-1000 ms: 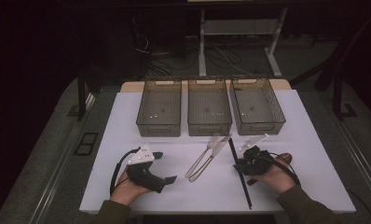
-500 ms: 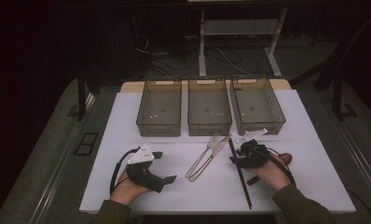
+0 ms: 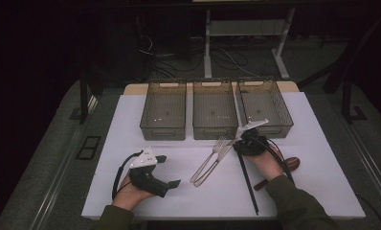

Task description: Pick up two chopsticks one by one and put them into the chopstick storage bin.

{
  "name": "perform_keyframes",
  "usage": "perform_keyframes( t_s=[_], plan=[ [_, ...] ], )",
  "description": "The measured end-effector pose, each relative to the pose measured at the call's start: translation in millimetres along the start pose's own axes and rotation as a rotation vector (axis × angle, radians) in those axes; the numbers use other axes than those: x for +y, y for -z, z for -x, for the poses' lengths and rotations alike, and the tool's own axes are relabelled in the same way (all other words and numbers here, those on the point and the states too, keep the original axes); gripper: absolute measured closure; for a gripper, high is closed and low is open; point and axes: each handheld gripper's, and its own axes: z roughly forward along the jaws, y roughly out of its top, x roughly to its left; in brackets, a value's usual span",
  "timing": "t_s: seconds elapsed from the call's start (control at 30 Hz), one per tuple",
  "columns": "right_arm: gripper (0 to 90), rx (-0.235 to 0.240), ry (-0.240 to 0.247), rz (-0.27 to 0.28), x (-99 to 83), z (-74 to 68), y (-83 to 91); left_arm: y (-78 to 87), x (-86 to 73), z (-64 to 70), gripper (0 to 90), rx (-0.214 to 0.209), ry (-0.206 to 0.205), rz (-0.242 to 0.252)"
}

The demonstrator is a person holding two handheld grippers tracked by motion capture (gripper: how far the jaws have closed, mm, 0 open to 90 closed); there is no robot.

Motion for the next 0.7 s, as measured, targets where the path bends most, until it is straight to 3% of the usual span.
perform_keyframes(
  t_s=[0.3,0.7],
  plan=[
    [71.2,0.003,0.017,-0.016,-1.8,-6.4,2.7,-0.4,0.0,0.6,0.0,-0.002,0.004,0.003],
    [72.6,0.052,0.094,-0.050,-5.0,-25.9,8.0,0.3,0.1,0.3,0.0,-0.003,0.002,0.000]
  ],
)
